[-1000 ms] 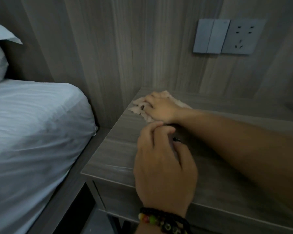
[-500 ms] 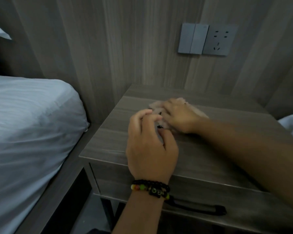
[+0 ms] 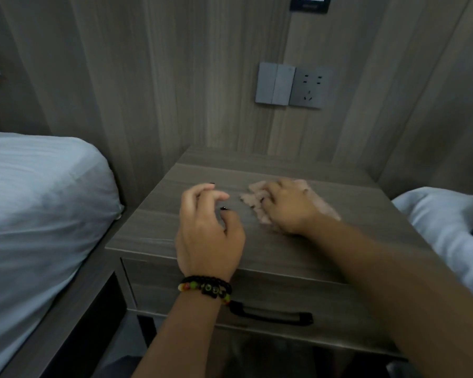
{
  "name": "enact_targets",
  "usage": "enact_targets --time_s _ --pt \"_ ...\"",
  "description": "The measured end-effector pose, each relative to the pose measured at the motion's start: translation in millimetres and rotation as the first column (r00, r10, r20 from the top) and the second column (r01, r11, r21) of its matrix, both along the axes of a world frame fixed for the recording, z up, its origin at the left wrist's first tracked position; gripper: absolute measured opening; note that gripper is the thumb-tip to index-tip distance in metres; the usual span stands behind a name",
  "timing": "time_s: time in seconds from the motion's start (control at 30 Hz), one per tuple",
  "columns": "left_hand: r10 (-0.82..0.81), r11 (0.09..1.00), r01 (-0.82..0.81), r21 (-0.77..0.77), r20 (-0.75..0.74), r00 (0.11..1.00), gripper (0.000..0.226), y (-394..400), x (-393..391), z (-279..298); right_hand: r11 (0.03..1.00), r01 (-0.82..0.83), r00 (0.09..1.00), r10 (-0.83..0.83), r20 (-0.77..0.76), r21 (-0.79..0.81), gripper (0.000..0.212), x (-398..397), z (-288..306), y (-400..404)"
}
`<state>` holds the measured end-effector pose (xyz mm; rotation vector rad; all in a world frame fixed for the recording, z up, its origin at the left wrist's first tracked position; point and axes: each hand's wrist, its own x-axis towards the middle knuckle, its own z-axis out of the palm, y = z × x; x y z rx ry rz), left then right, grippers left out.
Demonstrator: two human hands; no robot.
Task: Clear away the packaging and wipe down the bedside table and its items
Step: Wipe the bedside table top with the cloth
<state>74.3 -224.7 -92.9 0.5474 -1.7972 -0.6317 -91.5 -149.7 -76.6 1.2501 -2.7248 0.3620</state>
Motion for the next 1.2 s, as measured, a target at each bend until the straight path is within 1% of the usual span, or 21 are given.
enact_targets --time_s 0.13,0.2,0.23,0.3,0.4,0.47,0.53,0.57,0.6,0.63,0.67,0.7,0.77,0.9,0.97,1.07,1.2 --pt "-0.016 1.000 0.016 0.003 -0.014 1.000 0.019 1 -1 1 0.969 -0.236 0.972 0.235 -0.028 -0.076 0.043 64 -3 42" --pt "-0.028 0.999 0.029 0.036 -0.038 0.999 0.021 6 1 3 0.952 -0.284 0.958 0.286 0.001 -0.116 0.036 77 -1 72" --pt "-0.035 0.998 0.038 0.048 -0.050 0.998 0.022 9 2 4 0.952 -0.283 0.959 0.284 -0.004 -0.118 0.032 77 0 87" --pt "-0.066 0.997 0.068 0.029 -0.054 0.996 0.021 19 2 6 0.965 -0.235 0.972 0.232 -0.038 -0.112 0.034 67 1 120" --pt "-0.165 0.986 0.165 -0.019 -0.010 0.986 0.020 38 -2 4 0.990 -0.095 0.994 0.090 -0.056 -0.107 0.040 40 -2 171" --pt "-0.242 0.970 0.243 -0.024 0.034 0.970 0.021 50 -6 5 0.993 0.030 0.999 -0.035 -0.036 -0.117 0.039 23 -3 202" --pt "-0.284 0.958 0.287 -0.024 0.088 0.955 0.021 61 -12 5 0.976 0.145 0.989 -0.147 0.001 -0.162 0.034 15 -3 219" --pt "-0.296 0.953 0.301 -0.026 0.118 0.948 0.022 66 -15 5 0.969 0.179 0.983 -0.183 -0.012 -0.173 0.032 16 -6 221" --pt "-0.307 0.949 0.314 -0.031 0.144 0.941 0.023 72 -17 4 0.967 0.190 0.977 -0.203 -0.060 -0.168 0.033 21 -10 220" --pt "-0.315 0.944 0.326 -0.043 0.169 0.934 0.023 75 -20 3 0.972 0.181 0.971 -0.201 -0.127 -0.149 0.036 29 -14 218" --pt "-0.317 0.941 0.333 -0.059 0.198 0.928 0.023 78 -23 2 0.982 0.148 0.973 -0.167 -0.162 -0.119 0.037 37 -17 216" --pt "-0.311 0.941 0.332 -0.065 0.225 0.924 0.024 80 -25 1 0.991 0.100 0.980 -0.114 -0.163 -0.094 0.036 43 -18 216" --pt "-0.294 0.949 0.313 -0.039 0.254 0.922 0.023 81 -28 1 0.997 0.019 0.993 -0.028 -0.117 -0.077 0.036 43 -15 220" --pt "-0.242 0.970 0.235 0.061 0.276 0.930 0.022 79 -34 3 0.994 -0.048 0.998 0.045 -0.039 -0.096 0.034 9 -4 214" --pt "-0.219 0.976 0.204 0.079 0.305 0.927 0.022 79 -37 3 0.992 -0.039 0.999 0.038 -0.012 -0.117 0.029 -12 -1 201" --pt "-0.204 0.979 0.201 0.044 0.340 0.918 0.023 79 -38 3 0.990 0.024 1.000 -0.025 -0.005 -0.140 0.021 -54 -3 176" --pt "-0.160 0.987 0.154 0.048 0.398 0.903 0.024 74 -40 3 0.979 0.168 0.986 -0.167 0.021 -0.114 0.025 -106 -1 139"
